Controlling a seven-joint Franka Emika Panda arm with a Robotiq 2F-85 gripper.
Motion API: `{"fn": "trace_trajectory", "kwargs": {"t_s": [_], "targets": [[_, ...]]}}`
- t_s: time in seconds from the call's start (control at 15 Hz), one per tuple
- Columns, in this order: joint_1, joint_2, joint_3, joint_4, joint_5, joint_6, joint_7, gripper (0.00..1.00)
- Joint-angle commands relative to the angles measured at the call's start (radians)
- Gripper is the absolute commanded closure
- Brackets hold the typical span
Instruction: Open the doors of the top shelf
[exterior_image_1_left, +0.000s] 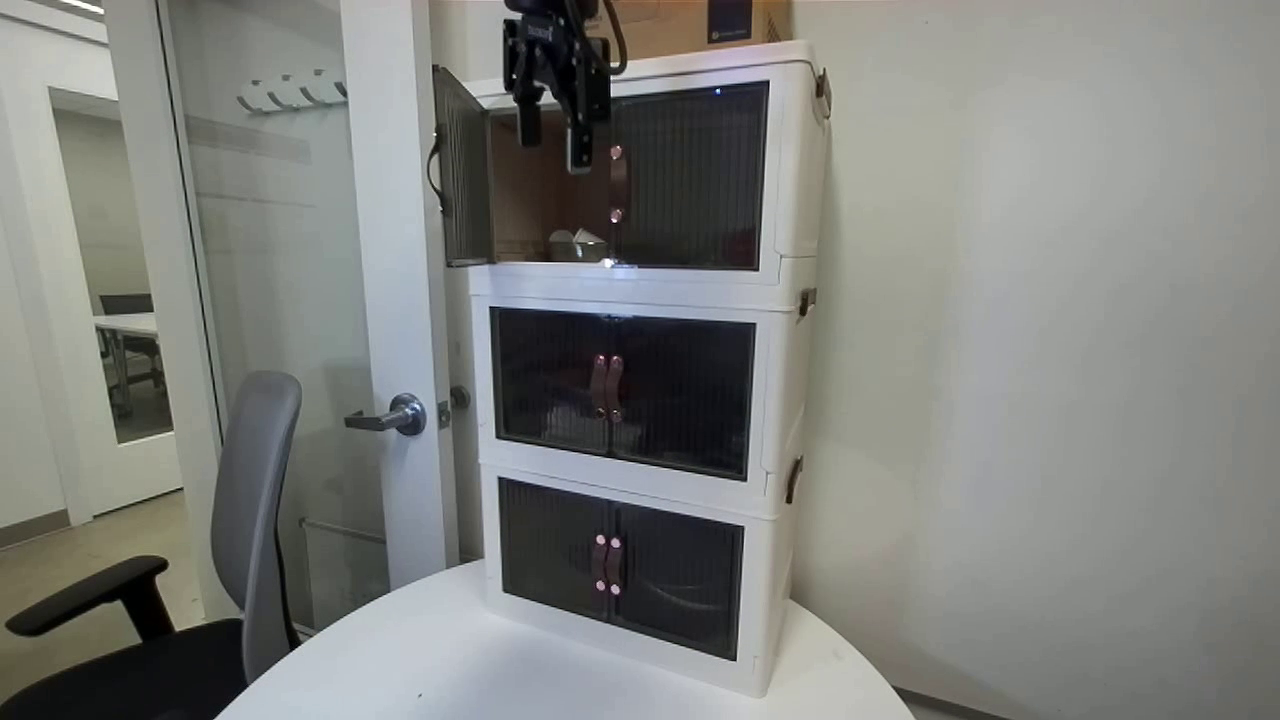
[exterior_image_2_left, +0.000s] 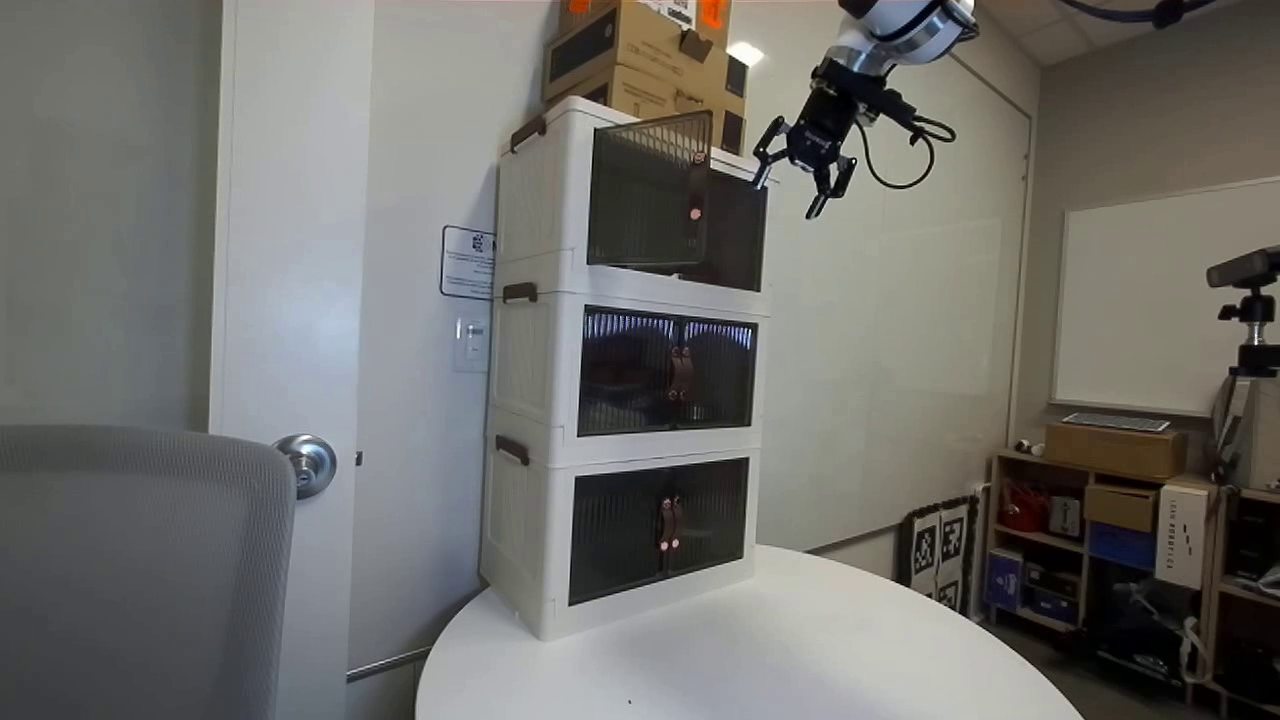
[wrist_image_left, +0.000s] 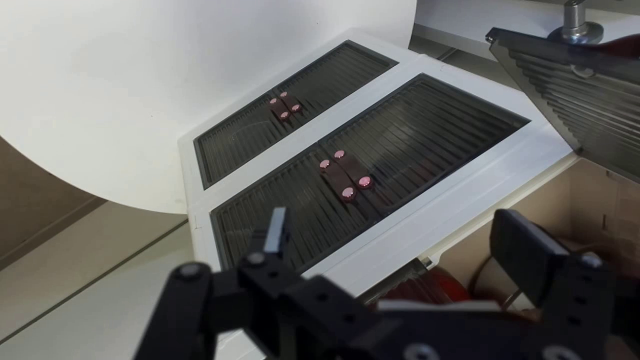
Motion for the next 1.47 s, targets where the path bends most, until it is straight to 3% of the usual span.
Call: {"fn": "trace_trajectory", "kwargs": {"t_s": [0.0,0.93,1.4], "targets": [[0.000,0.000,0.000,0.000,0.000,0.000,0.000,0.00],[0.000,0.000,0.000,0.000,0.000,0.000,0.000,0.00],[-0.011,-0.058,0.041,-0.044,0.114,0.046,-0.094,0.00]]}}
